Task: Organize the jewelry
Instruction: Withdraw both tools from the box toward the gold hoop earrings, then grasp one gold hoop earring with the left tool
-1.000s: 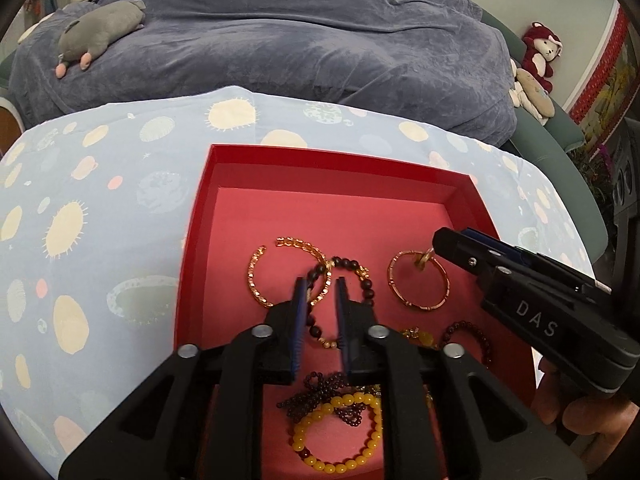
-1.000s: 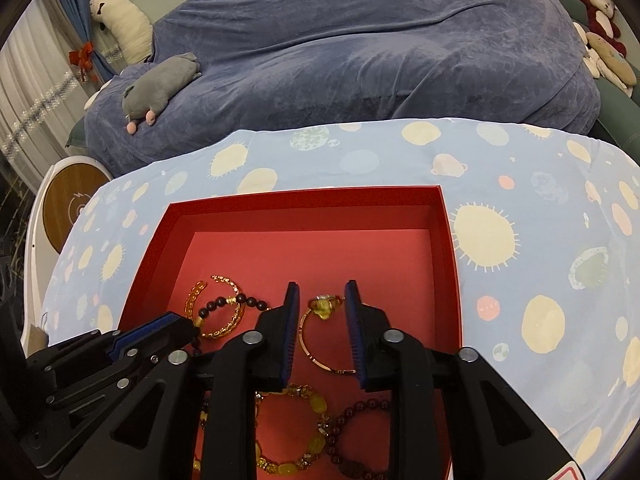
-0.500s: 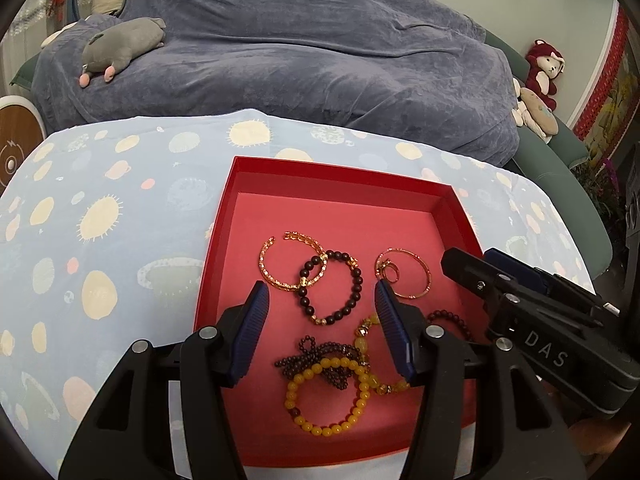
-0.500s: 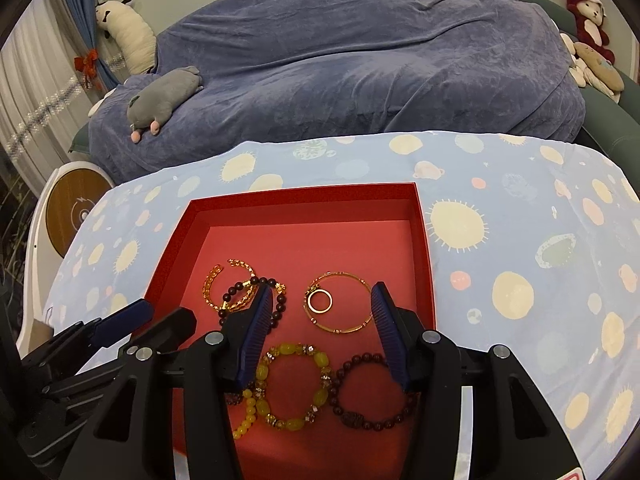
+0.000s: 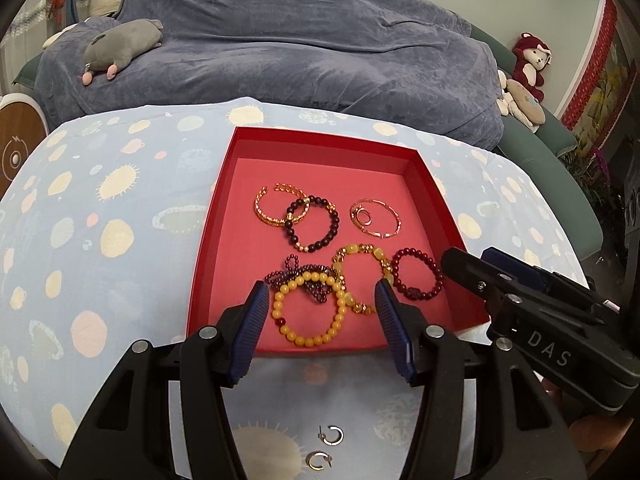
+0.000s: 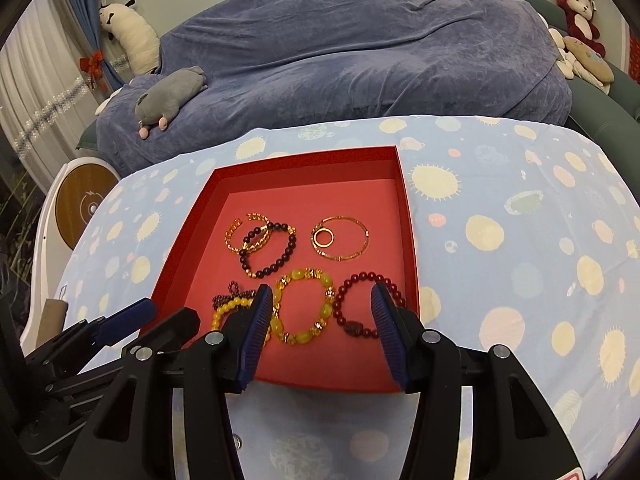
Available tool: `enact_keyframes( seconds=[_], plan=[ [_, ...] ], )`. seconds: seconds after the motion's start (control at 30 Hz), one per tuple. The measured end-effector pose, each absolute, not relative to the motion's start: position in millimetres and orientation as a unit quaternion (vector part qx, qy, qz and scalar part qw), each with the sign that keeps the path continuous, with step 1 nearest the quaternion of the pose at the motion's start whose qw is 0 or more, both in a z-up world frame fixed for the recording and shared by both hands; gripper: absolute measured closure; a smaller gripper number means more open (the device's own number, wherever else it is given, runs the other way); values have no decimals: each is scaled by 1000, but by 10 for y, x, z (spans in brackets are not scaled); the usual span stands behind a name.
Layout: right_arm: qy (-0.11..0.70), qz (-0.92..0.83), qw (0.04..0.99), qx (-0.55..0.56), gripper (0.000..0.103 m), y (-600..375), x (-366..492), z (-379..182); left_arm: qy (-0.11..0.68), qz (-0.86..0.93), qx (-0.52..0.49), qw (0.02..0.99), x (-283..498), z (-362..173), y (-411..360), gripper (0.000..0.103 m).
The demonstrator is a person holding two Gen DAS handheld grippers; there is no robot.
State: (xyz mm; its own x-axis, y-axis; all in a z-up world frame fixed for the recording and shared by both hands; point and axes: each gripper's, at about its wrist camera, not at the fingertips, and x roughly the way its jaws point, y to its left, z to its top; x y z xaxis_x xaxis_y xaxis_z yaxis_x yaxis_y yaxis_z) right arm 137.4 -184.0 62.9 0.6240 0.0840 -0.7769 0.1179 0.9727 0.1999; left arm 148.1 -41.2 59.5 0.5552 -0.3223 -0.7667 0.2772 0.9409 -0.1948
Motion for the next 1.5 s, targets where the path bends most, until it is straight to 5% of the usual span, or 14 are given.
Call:
enact_keyframes(
  seconds=[1.03, 1.5],
  plan=[
    [479, -21, 870, 114, 53, -1686, 232, 260, 488, -166, 19, 857, 482, 41, -281, 52],
    [486, -18, 867, 112, 53, -1664, 235, 219, 501, -167, 27, 849, 508, -143, -308, 84]
  ],
)
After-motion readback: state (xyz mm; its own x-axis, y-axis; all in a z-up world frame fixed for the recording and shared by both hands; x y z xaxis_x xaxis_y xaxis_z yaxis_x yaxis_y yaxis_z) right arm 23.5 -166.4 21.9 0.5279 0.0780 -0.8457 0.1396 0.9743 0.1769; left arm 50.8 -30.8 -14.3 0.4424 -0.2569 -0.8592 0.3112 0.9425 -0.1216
